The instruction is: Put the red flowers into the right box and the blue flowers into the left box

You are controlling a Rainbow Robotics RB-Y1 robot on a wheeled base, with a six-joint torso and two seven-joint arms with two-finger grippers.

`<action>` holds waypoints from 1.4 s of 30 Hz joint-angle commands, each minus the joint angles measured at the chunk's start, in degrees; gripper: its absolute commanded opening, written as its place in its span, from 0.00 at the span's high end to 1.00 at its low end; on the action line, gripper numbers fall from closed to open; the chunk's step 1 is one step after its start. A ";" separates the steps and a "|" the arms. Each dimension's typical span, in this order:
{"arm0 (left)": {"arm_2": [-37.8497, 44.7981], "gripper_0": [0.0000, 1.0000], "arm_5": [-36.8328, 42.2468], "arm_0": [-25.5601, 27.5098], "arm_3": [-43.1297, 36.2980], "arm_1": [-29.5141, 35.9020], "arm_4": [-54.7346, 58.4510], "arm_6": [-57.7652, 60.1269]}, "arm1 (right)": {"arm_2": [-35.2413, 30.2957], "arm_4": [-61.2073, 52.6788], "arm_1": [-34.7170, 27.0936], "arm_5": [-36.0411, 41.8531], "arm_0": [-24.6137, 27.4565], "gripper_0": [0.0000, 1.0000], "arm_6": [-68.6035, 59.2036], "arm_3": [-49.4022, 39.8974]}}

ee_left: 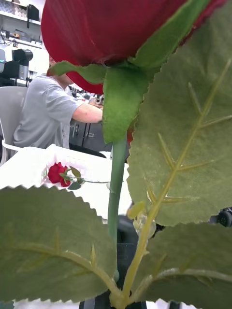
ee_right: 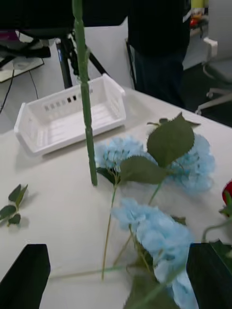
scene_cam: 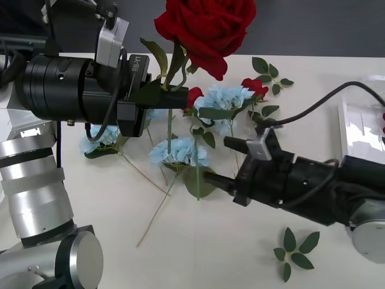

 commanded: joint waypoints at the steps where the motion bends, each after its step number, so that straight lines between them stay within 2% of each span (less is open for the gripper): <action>1: -0.01 1.00 0.05 -1.47 -0.80 0.36 0.39 -3.19 | 6.24 0.39 4.53 -5.49 -5.60 0.17 3.13 4.19; 7: -0.01 1.00 0.05 -1.47 -0.80 0.36 0.39 -3.19 | 11.07 0.74 9.01 -9.27 -9.99 0.17 3.39 9.73; 16: -0.01 1.00 0.05 -1.47 -0.80 0.36 0.39 -3.19 | 11.07 -0.05 14.37 -12.26 -12.28 0.17 2.78 10.17; 33: -0.01 1.00 0.05 -1.47 -0.80 0.36 0.39 -3.19 | 10.89 -1.81 15.78 -14.54 -14.74 0.17 1.28 10.17; 34: -0.01 1.00 0.05 -1.47 -0.80 0.36 0.39 -3.19 | 10.89 -1.90 15.78 -14.54 -14.74 0.22 1.28 10.17; 36: -0.01 1.00 0.05 -1.47 -0.80 0.36 0.39 -3.19 | 10.81 -2.07 15.51 -14.72 -14.74 0.62 1.11 10.17; 37: -0.01 1.00 0.05 -1.47 -0.80 0.36 0.39 -3.19 | 10.81 -2.16 15.43 -14.72 -14.74 0.71 1.11 10.17; 38: -0.01 1.00 0.05 -1.47 -0.80 0.36 0.39 -3.19 | 10.81 -2.33 15.43 -14.72 -14.74 0.87 1.02 10.17; 39: -0.01 1.00 0.05 -1.47 -0.80 0.36 0.39 -3.19 | 10.89 -2.42 15.34 -14.72 -14.74 0.94 1.02 10.17; 42: -0.01 1.00 0.05 -1.47 -0.80 0.36 0.39 -3.19 | 10.72 -2.77 15.34 -14.72 -14.74 1.00 0.93 10.17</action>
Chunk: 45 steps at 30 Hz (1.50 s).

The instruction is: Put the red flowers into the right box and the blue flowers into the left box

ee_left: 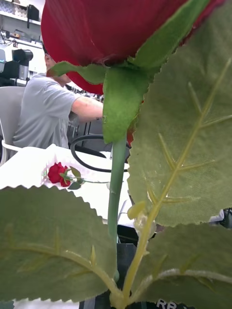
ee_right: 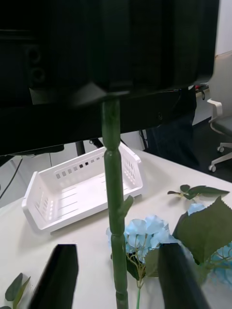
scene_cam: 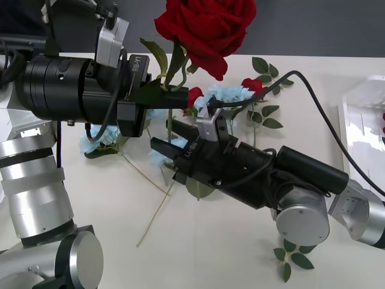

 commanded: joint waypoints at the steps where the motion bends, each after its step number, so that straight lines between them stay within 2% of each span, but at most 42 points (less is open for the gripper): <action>1: -0.01 1.00 0.05 -1.47 -0.82 0.37 0.39 -3.19 | -0.60 -0.92 0.09 -0.94 -1.20 1.00 -0.29 -0.97; 14: -0.01 0.99 0.05 -1.47 -0.82 0.37 0.39 -3.19 | -2.18 -1.89 -0.53 -1.73 -1.20 1.00 -0.55 -0.88; 15: -0.01 0.71 0.05 -1.47 -0.82 0.37 0.39 -3.19 | -2.27 -1.89 -0.53 -1.90 -1.20 1.00 -0.55 -0.88; 16: -0.01 0.28 0.05 -1.47 -0.82 0.37 0.39 -3.19 | -2.27 -2.06 -0.62 -2.17 -1.20 1.00 -0.55 -0.88; 17: -0.01 0.04 0.05 -1.47 -0.82 0.37 0.39 -3.19 | -2.27 -2.06 -0.70 -2.52 -1.11 1.00 -0.55 -0.88; 18: -0.01 0.00 0.05 -1.47 -0.82 0.37 0.39 -3.19 | -2.27 -2.15 -0.79 -2.78 -1.20 1.00 -0.55 -0.88; 26: -0.01 0.00 0.05 -1.47 -0.82 0.37 0.39 -3.19 | -2.62 -2.42 -2.02 -3.31 -1.11 1.00 -0.55 -0.97; 29: -0.01 0.00 0.05 -1.47 -0.82 0.37 0.39 -3.19 | -3.15 -2.59 -4.22 -3.22 -1.11 1.00 -0.64 -1.58; 36: -0.01 0.00 0.05 -1.47 -0.82 0.37 0.39 -3.19 | -5.43 -4.09 -14.41 -3.13 -0.67 1.00 -4.24 -6.33; 39: -0.01 0.00 0.05 -1.47 -0.82 0.37 0.39 -3.19 | -8.51 -4.09 -18.90 -3.05 1.44 1.00 -8.02 -8.62; 42: -0.10 0.00 0.22 1.00 0.15 0.37 -1.55 -3.10 | -12.29 -4.17 -21.62 -2.08 4.52 1.00 -10.92 -10.20; 45: -0.71 0.00 -1.62 1.26 -0.29 0.37 -1.99 -3.01 | -21.16 -4.44 -23.82 1.17 11.46 1.00 -14.88 -11.87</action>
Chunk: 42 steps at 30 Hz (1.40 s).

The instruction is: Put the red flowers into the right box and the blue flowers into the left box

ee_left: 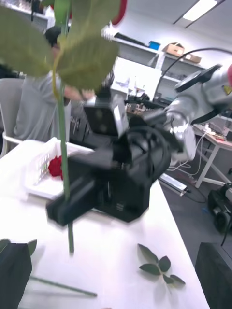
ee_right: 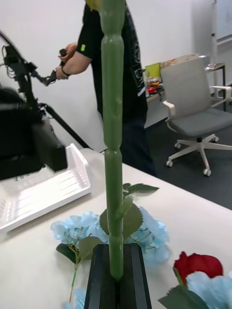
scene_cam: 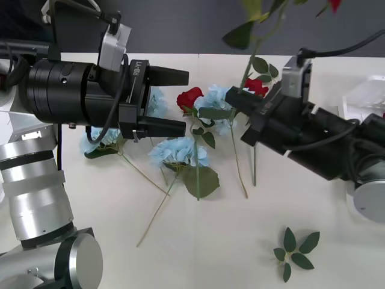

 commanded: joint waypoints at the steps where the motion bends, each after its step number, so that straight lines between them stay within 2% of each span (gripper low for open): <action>1: -0.89 0.00 -1.97 0.45 -1.17 0.36 -0.50 -3.01 | -11.73 -0.59 -2.67 4.14 8.69 1.00 -5.47 -3.96; 4: -1.68 0.00 -2.85 0.54 -1.17 0.57 -0.50 -2.13 | -25.17 -0.94 -1.97 11.53 17.83 1.00 -9.07 -5.89; 8: -2.47 0.00 -4.96 1.15 -1.52 5.50 -0.42 3.23 | -42.05 -1.74 2.34 26.20 26.00 1.00 -13.20 -7.38; 11: -3.70 0.00 -7.86 2.30 -2.49 9.01 -0.50 7.89 | -51.01 -2.17 6.30 37.37 27.94 1.00 -15.57 -7.21; 12: -4.49 0.00 -9.70 3.53 -3.37 10.94 -0.59 10.35 | -55.14 -2.35 7.88 43.25 27.94 1.00 -16.45 -6.50; 18: -4.40 0.00 -15.68 8.63 -9.17 15.87 -5.87 17.91 | -67.63 -6.04 10.51 62.68 26.62 1.00 -15.93 0.09; 24: -4.67 0.00 -17.00 11.79 -10.31 17.62 -10.96 27.66 | -73.34 -3.41 10.51 79.55 23.37 1.00 -15.14 8.70; 30: -5.98 0.00 -17.00 13.55 -12.60 17.62 -20.37 41.46 | -73.60 6.53 10.25 93.44 19.50 1.00 -14.87 16.79; 35: -8.36 0.00 -17.09 13.64 -13.21 17.62 -28.19 52.36 | -70.26 14.52 7.88 99.15 17.13 1.00 -15.22 23.73; 42: -13.72 0.00 -16.91 13.64 -14.18 17.62 -41.64 67.21 | -68.42 23.23 6.91 99.42 17.48 1.00 -15.75 30.85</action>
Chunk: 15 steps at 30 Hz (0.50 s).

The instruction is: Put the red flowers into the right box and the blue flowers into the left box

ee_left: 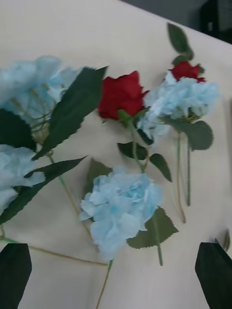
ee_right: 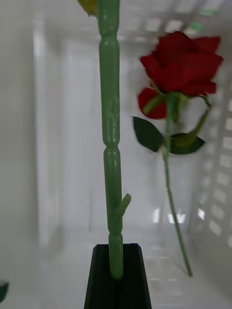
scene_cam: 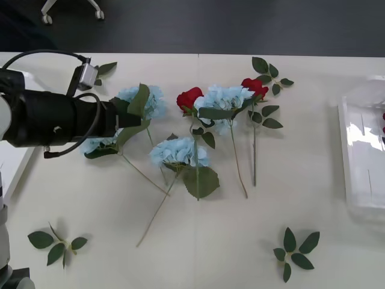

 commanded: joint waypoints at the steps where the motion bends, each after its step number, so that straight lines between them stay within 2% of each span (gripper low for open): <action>1: -3.43 0.00 -0.41 -0.24 -2.85 0.71 -6.73 10.47 | -1.08 4.42 -1.88 0.01 0.38 1.00 -0.98 2.68; 7: -9.41 0.00 -0.41 -0.33 -2.77 0.71 -16.57 23.74 | -0.55 9.17 -1.88 -0.78 1.96 1.00 -3.71 6.28; 15: -17.67 0.00 -0.23 -0.77 -1.97 0.53 -29.67 42.99 | 6.21 11.46 -1.97 -5.79 3.02 1.00 -9.59 7.43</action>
